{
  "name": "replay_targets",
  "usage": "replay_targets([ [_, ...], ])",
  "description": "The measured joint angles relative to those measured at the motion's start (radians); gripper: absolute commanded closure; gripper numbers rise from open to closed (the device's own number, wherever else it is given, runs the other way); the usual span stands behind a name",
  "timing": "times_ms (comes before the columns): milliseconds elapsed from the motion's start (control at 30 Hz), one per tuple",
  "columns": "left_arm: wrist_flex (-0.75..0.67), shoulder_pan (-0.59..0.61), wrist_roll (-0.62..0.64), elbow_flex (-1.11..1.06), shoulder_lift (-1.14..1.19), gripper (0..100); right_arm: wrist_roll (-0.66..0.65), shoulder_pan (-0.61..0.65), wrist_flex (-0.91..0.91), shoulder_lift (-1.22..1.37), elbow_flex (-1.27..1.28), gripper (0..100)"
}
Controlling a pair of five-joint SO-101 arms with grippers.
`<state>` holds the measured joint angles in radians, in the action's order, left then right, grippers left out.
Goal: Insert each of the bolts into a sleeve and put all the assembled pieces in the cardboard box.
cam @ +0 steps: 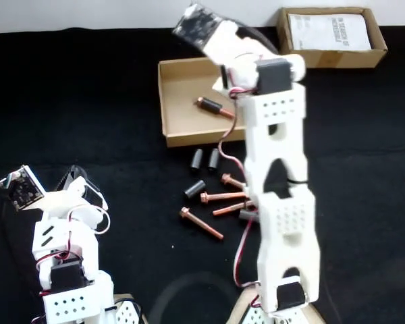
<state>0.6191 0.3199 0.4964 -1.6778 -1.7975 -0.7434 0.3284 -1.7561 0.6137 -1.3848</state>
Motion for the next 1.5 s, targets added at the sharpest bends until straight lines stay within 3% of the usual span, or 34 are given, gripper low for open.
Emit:
replay_targets([
  [433, 0.000, 0.000, 0.000, 0.000, 0.000, 99, 0.017, 0.018, 0.000, -0.921, 1.312, 81.8],
  [700, 0.006, 0.000, 0.000, 0.000, 0.000, 99, 0.014, 0.018, 0.000, -1.349, 1.820, 81.8],
  [833, 0.049, 0.000, 0.000, 0.000, 0.000, 99, -0.107, 0.018, 0.006, -1.504, 2.013, 81.8],
  [1133, 0.169, 0.008, 0.000, 0.000, 0.000, 99, -0.302, 0.018, 0.324, -1.620, 2.323, 81.8],
  [1500, 0.169, 0.075, 0.000, 0.000, 0.000, 99, -0.322, 0.018, 0.549, -1.341, 2.368, 81.8],
])
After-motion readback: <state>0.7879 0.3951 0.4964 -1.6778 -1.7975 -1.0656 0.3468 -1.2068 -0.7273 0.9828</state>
